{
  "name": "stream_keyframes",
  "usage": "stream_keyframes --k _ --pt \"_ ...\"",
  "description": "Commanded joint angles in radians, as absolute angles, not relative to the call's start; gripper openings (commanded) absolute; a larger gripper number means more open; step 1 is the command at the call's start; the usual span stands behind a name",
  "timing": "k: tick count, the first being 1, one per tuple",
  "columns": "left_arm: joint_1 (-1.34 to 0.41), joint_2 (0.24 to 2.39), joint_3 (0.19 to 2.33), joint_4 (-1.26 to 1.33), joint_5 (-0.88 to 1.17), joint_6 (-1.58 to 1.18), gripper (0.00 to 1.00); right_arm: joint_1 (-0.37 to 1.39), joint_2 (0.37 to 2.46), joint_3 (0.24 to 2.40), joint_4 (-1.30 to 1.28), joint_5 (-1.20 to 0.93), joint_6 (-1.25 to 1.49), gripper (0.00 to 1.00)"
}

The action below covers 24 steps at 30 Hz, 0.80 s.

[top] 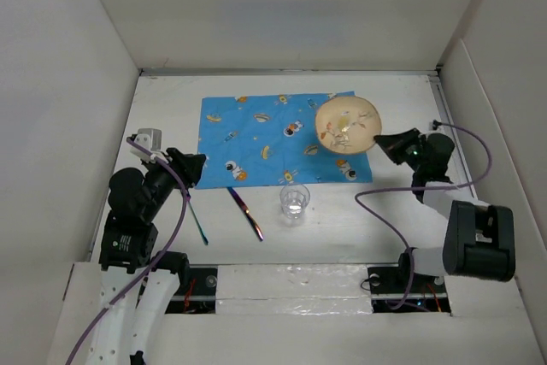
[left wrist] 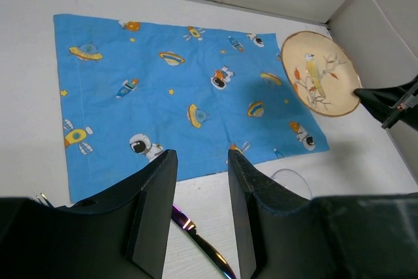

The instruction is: Set the dinner table for one person

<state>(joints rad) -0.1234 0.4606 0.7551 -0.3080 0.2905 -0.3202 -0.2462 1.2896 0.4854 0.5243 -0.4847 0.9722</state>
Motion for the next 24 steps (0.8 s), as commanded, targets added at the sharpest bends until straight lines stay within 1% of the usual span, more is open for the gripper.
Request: stream_keyframes --k 1,4,6,8,9,10,13,15,21,24 --pt "-0.127 0.466 0.765 -0.265 0.278 -0.325 0.34 -0.125 1.336 0.578 0.900 -0.548 1.119 0.00" --pt "-0.127 0.479 0.767 -0.267 0.268 -0.325 0.34 0.009 1.436 0.603 1.010 -0.477 1.175 0.00" --pt "-0.127 0.483 0.764 -0.261 0.276 -0.325 0.34 0.104 1.512 0.627 1.034 -0.417 1.190 0.00" --pt "-0.127 0.479 0.759 -0.259 0.275 -0.325 0.34 0.161 1.602 0.670 1.087 -0.365 1.219 0.00" --pt "-0.127 0.480 0.761 -0.262 0.269 -0.327 0.34 0.188 1.603 0.681 1.110 -0.348 1.233 0.00" --pt "-0.127 0.474 0.759 -0.264 0.258 -0.330 0.34 0.234 1.664 0.710 1.146 -0.333 1.253 0.00" --pt "-0.127 0.450 0.750 -0.258 0.253 -0.334 0.34 0.294 1.768 0.771 1.190 -0.308 1.281 0.00" --pt "-0.127 0.446 0.752 -0.264 0.244 -0.336 0.34 0.314 1.799 0.798 1.186 -0.296 1.281 0.00" --pt "-0.127 0.453 0.752 -0.259 0.247 -0.333 0.34 0.359 1.864 0.922 1.016 -0.325 1.195 0.00" --pt "-0.127 0.451 0.752 -0.256 0.244 -0.333 0.34 0.359 1.882 0.937 0.994 -0.330 1.190 0.00"
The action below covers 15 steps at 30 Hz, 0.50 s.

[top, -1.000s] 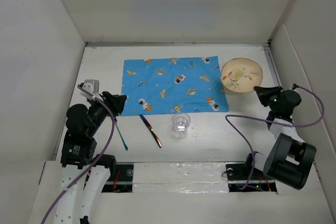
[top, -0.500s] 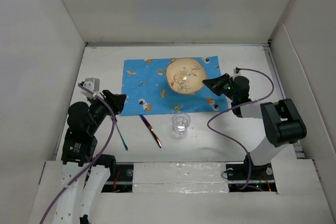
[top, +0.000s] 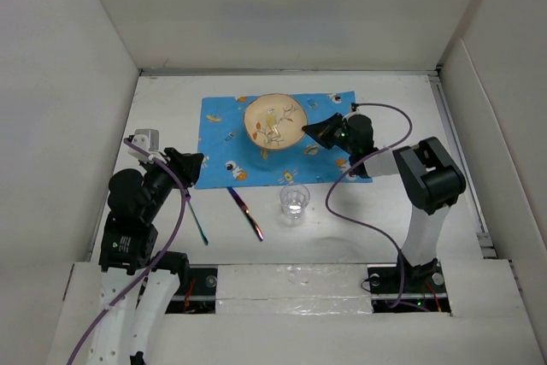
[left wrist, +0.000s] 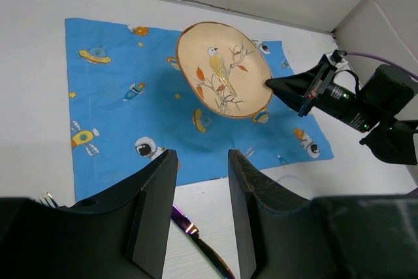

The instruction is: Set the dinner table for one person

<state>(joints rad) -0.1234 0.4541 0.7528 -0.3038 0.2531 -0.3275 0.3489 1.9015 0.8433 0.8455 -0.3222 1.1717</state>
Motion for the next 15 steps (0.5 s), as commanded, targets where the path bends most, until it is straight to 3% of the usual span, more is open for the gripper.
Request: stream_keyframes --k 1,15 --pt "-0.127 0.453 0.752 -0.259 0.242 -0.334 0.34 0.368 1.887 0.940 0.983 -0.330 1.183 0.00" --pt "-0.127 0.449 0.752 -0.258 0.249 -0.331 0.34 0.368 1.894 0.933 0.799 -0.325 1.074 0.00"
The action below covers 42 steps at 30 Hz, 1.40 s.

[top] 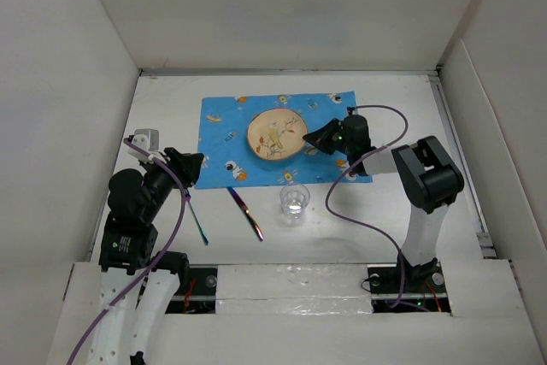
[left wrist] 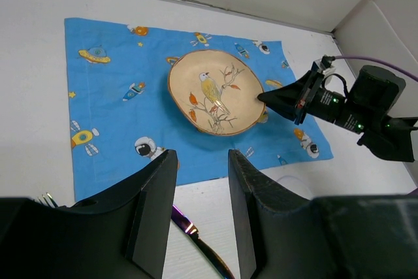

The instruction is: Set the dinner table for one person

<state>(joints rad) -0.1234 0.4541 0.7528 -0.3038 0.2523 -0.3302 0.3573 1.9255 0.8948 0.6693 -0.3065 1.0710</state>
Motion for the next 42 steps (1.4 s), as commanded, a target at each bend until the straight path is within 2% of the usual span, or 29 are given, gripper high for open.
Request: stream_keyframes --k 1,7,10,11,13,14,19,23,25,26,27,28,30,33,34,36,37,40,42 --pt "-0.127 0.451 0.752 -0.258 0.245 -0.331 0.34 0.368 1.904 0.931 0.795 -0.327 1.075 0.00" --pt "-0.127 0.445 0.752 -0.261 0.244 -0.334 0.34 0.368 1.947 0.922 0.770 -0.334 1.072 0.02" --pt "-0.127 0.442 0.749 -0.258 0.247 -0.334 0.34 0.368 1.950 0.933 0.724 -0.345 1.048 0.20" --pt "-0.127 0.440 0.749 -0.258 0.247 -0.336 0.34 0.368 1.945 0.930 0.713 -0.344 1.042 0.31" --pt "-0.127 0.442 0.749 -0.258 0.245 -0.336 0.34 0.368 1.919 0.916 0.670 -0.327 1.017 0.40" --pt "-0.127 0.437 0.749 -0.255 0.248 -0.336 0.34 0.368 1.904 0.916 0.635 -0.313 0.996 0.49" --pt "-0.127 0.437 0.749 -0.258 0.244 -0.336 0.34 0.368 1.815 0.908 0.511 -0.246 0.898 0.59" --pt "-0.127 0.431 0.747 -0.261 0.233 -0.339 0.34 0.368 1.718 0.936 0.338 -0.134 0.780 0.61" --pt "-0.127 0.420 0.746 -0.259 0.227 -0.341 0.34 0.368 1.672 0.928 0.252 -0.104 0.695 0.59" --pt "-0.127 0.414 0.742 -0.256 0.224 -0.339 0.33 0.377 1.610 0.904 0.230 -0.095 0.668 0.42" --pt "-0.127 0.416 0.742 -0.256 0.219 -0.341 0.28 0.377 1.567 0.884 0.189 -0.092 0.634 0.30" --pt "-0.127 0.419 0.744 -0.259 0.218 -0.341 0.18 0.391 1.521 0.864 0.163 -0.086 0.573 0.00" --pt "-0.127 0.425 0.747 -0.265 0.213 -0.344 0.01 0.460 1.373 0.825 0.054 -0.040 0.479 0.00" --pt "-0.127 0.420 0.747 -0.267 0.206 -0.345 0.00 0.613 1.200 0.802 -0.110 0.064 0.401 0.00" --pt "-0.127 0.423 0.746 -0.268 0.207 -0.345 0.00 0.649 1.165 0.793 -0.132 0.086 0.393 0.07" --pt "-0.127 0.429 0.742 -0.264 0.221 -0.345 0.00 0.704 1.100 0.778 -0.199 0.127 0.391 0.30" --pt "-0.127 0.431 0.744 -0.262 0.225 -0.345 0.10 0.734 1.091 0.781 -0.227 0.130 0.387 0.46" --pt "-0.127 0.434 0.744 -0.267 0.219 -0.347 0.22 0.790 1.115 0.817 -0.343 0.158 0.380 0.50" --pt "-0.127 0.433 0.742 -0.262 0.225 -0.345 0.25 0.821 1.146 0.834 -0.385 0.169 0.371 0.50"
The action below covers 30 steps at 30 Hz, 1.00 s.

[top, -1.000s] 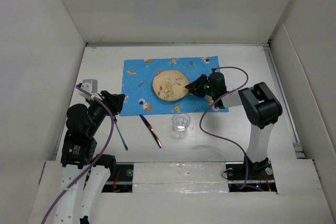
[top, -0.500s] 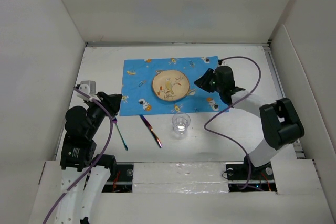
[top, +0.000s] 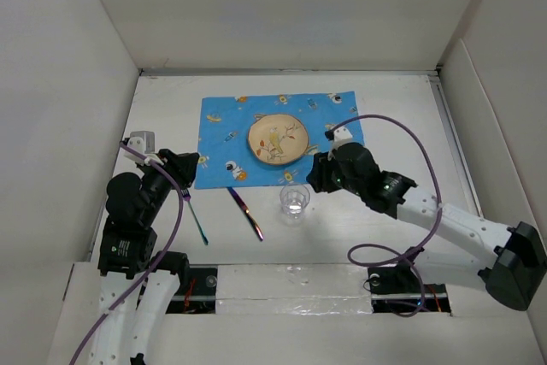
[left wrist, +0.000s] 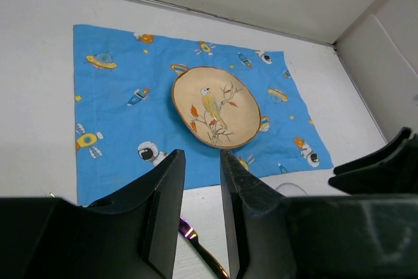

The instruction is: Set the dinner table for one person

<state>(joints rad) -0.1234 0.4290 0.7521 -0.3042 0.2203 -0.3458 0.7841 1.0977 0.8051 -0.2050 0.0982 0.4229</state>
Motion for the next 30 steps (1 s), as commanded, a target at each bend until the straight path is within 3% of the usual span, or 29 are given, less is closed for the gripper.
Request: stream_keyframes --k 1,11,12,13,14,16,20,24,30 --pt "-0.127 0.430 0.739 -0.262 0.225 -0.347 0.26 0.831 1.185 0.844 -0.402 0.184 0.373 0.50" --pt "-0.127 0.428 0.738 -0.262 0.222 -0.351 0.27 0.881 1.322 0.893 -0.348 0.225 0.362 0.38" --pt "-0.127 0.422 0.736 -0.261 0.225 -0.351 0.27 0.881 1.336 0.906 -0.356 0.232 0.361 0.34" --pt "-0.127 0.422 0.735 -0.258 0.222 -0.351 0.27 0.881 1.341 0.913 -0.360 0.242 0.364 0.20" --pt "-0.127 0.422 0.735 -0.259 0.222 -0.351 0.27 0.881 1.345 0.917 -0.364 0.265 0.368 0.11" --pt "-0.127 0.428 0.736 -0.262 0.227 -0.351 0.27 0.881 1.336 0.931 -0.371 0.282 0.376 0.00" --pt "-0.127 0.429 0.735 -0.256 0.235 -0.350 0.27 0.812 1.295 1.018 -0.380 0.333 0.342 0.00" --pt "-0.127 0.422 0.735 -0.258 0.236 -0.350 0.29 0.588 1.316 1.097 -0.254 0.229 0.281 0.00" --pt "-0.127 0.417 0.735 -0.261 0.232 -0.351 0.35 0.318 1.595 1.392 -0.283 0.180 0.242 0.00"
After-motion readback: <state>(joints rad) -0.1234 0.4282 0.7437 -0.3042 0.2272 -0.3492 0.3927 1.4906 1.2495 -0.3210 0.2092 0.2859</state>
